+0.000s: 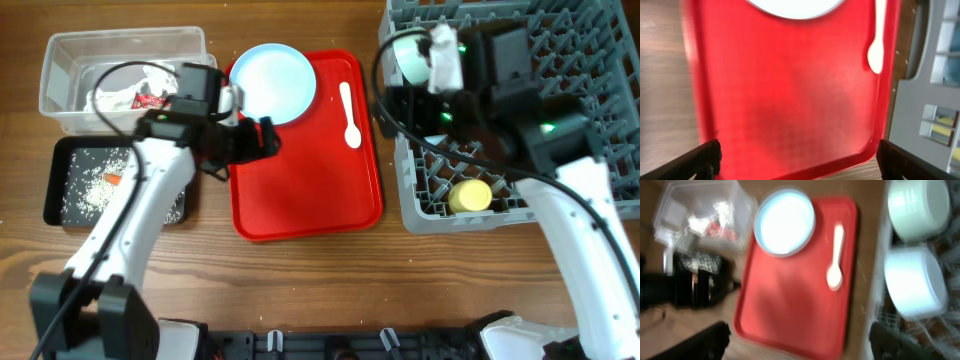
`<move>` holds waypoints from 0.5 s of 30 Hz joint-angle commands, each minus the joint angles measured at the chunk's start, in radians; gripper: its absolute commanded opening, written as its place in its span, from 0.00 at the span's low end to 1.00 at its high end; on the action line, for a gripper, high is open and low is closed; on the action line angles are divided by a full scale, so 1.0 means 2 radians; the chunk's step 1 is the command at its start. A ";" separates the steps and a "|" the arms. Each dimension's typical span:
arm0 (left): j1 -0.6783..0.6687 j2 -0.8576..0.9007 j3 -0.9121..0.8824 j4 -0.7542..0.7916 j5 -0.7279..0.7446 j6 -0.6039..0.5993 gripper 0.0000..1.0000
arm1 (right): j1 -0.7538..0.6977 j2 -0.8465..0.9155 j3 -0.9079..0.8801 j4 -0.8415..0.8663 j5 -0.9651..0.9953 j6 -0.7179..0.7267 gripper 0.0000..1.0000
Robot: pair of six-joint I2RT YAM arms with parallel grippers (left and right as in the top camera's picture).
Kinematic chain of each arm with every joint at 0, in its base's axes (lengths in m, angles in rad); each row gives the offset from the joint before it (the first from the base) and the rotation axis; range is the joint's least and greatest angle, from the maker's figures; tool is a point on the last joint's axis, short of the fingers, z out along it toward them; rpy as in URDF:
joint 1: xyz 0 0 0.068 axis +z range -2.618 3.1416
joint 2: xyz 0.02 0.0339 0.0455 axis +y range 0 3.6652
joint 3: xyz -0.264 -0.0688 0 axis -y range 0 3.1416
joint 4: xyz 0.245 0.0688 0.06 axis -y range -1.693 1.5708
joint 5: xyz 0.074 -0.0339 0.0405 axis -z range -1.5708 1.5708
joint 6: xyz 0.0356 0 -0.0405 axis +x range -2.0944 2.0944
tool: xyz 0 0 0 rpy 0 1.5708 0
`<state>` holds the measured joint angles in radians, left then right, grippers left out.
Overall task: Sort waste into correct bins and load items into the dishwasher rack
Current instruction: 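Reach right gripper to light blue plate and grasp its rim, then lift light blue plate with right gripper and stand it in rack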
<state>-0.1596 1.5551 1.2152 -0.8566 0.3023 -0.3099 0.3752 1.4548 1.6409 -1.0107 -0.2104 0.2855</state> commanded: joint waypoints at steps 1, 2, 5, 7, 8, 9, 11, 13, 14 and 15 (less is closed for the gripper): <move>0.088 -0.072 0.021 -0.019 -0.021 -0.020 1.00 | 0.038 0.059 0.006 0.069 0.049 0.057 0.91; 0.120 -0.091 0.021 -0.022 -0.021 -0.021 1.00 | 0.049 0.084 0.006 0.102 0.062 0.070 0.90; 0.207 -0.131 0.021 -0.035 -0.021 -0.021 1.00 | 0.072 0.174 0.006 0.197 0.080 0.108 0.88; 0.251 -0.140 0.021 -0.050 -0.021 -0.021 1.00 | 0.075 0.245 0.006 0.254 0.089 0.147 0.84; 0.261 -0.140 0.021 -0.055 -0.021 -0.021 1.00 | 0.075 0.267 0.006 0.270 0.089 0.160 0.82; 0.272 -0.138 0.021 -0.060 -0.021 -0.021 1.00 | 0.075 0.292 0.007 0.288 0.089 0.174 0.80; 0.285 -0.138 0.021 -0.063 -0.021 -0.021 1.00 | 0.075 0.342 0.007 0.320 0.094 0.200 0.74; 0.286 -0.138 0.021 -0.063 -0.021 -0.021 1.00 | 0.075 0.371 0.007 0.342 0.101 0.203 0.67; 0.286 -0.138 0.021 -0.063 -0.021 -0.021 1.00 | 0.076 0.383 0.007 0.352 0.109 0.205 0.65; 0.286 -0.138 0.021 -0.063 -0.021 -0.021 1.00 | 0.076 0.398 0.007 0.362 0.115 0.212 0.62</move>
<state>0.4061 1.2789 1.2457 -0.9836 0.2588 -0.3431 0.5251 2.1975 1.6463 -0.3195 -0.0338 0.6533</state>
